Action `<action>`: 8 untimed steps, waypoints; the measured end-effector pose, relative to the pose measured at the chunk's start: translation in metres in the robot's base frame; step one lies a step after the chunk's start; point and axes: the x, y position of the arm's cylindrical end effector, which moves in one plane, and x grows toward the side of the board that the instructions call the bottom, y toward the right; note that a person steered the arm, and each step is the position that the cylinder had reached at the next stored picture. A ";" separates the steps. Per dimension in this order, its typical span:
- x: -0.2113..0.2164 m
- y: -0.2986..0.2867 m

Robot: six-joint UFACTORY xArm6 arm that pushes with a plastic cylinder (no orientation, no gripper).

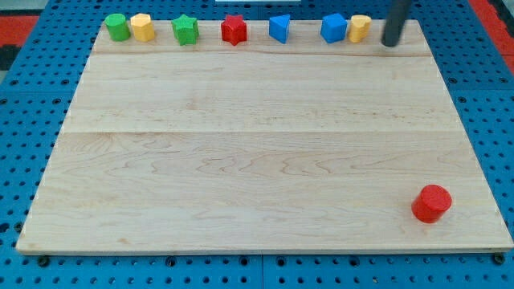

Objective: Slide the red circle slightly left and up

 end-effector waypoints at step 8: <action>0.240 -0.353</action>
